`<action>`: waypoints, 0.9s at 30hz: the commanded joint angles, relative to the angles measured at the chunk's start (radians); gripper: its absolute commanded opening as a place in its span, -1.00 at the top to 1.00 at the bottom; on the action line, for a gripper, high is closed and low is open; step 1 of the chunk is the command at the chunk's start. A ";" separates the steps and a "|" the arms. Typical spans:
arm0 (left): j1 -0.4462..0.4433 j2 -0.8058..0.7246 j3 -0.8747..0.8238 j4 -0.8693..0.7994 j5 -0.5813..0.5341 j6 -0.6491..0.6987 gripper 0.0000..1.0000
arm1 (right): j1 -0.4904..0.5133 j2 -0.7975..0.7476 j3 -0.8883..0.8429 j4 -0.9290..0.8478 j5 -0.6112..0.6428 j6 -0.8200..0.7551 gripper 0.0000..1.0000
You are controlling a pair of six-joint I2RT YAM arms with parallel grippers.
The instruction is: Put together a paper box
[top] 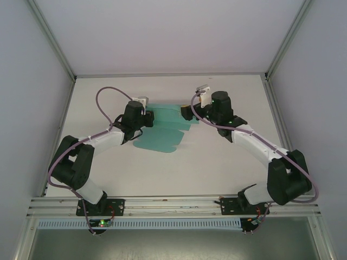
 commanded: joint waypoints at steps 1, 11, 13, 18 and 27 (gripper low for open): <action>-0.010 -0.006 0.040 -0.009 -0.017 -0.005 1.00 | 0.016 0.042 -0.014 0.077 -0.046 0.042 -0.97; -0.018 0.004 0.055 0.008 0.001 -0.045 1.00 | 0.113 0.170 -0.081 0.475 0.169 0.185 -0.97; -0.023 0.002 0.058 0.009 -0.004 -0.061 1.00 | 0.144 0.192 -0.106 0.566 0.307 0.244 -0.97; -0.033 -0.005 0.068 -0.005 -0.025 -0.068 1.00 | 0.196 0.210 -0.166 0.680 0.541 0.326 -0.97; -0.036 -0.024 0.060 -0.033 -0.144 -0.084 1.00 | 0.218 0.015 -0.212 0.405 0.615 0.227 -0.97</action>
